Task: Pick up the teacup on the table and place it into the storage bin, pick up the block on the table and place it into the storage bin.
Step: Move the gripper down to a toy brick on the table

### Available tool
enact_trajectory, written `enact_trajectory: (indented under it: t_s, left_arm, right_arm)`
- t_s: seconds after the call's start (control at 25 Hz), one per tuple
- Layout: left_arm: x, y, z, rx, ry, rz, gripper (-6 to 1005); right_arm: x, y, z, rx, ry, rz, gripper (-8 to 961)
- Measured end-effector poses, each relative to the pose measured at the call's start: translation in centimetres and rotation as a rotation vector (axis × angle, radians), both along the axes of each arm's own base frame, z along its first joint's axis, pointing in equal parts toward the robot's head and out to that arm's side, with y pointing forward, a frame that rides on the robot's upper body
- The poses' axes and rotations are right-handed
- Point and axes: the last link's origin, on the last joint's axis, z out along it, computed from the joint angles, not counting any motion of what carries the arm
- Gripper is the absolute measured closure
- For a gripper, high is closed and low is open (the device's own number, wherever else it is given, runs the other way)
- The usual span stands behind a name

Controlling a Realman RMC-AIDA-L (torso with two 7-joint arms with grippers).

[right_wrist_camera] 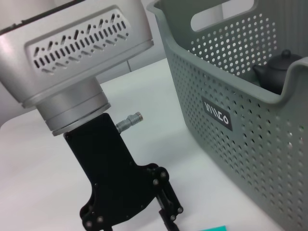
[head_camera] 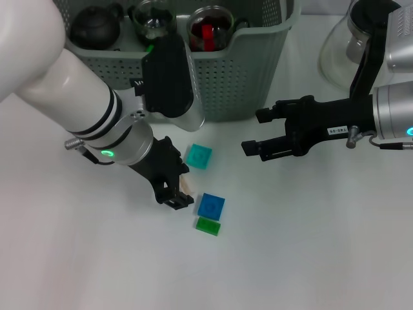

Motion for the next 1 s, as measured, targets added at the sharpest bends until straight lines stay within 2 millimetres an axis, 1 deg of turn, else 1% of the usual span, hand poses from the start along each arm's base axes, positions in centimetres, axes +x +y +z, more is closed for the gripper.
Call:
enact_trajectory:
  t_s: [1.0]
  left_arm:
    - [0.21, 0.49, -0.43, 0.021, 0.006, 0.014, 406]
  right_arm:
    - [0.45, -0.19, -0.01, 0.004, 0.003, -0.014, 71]
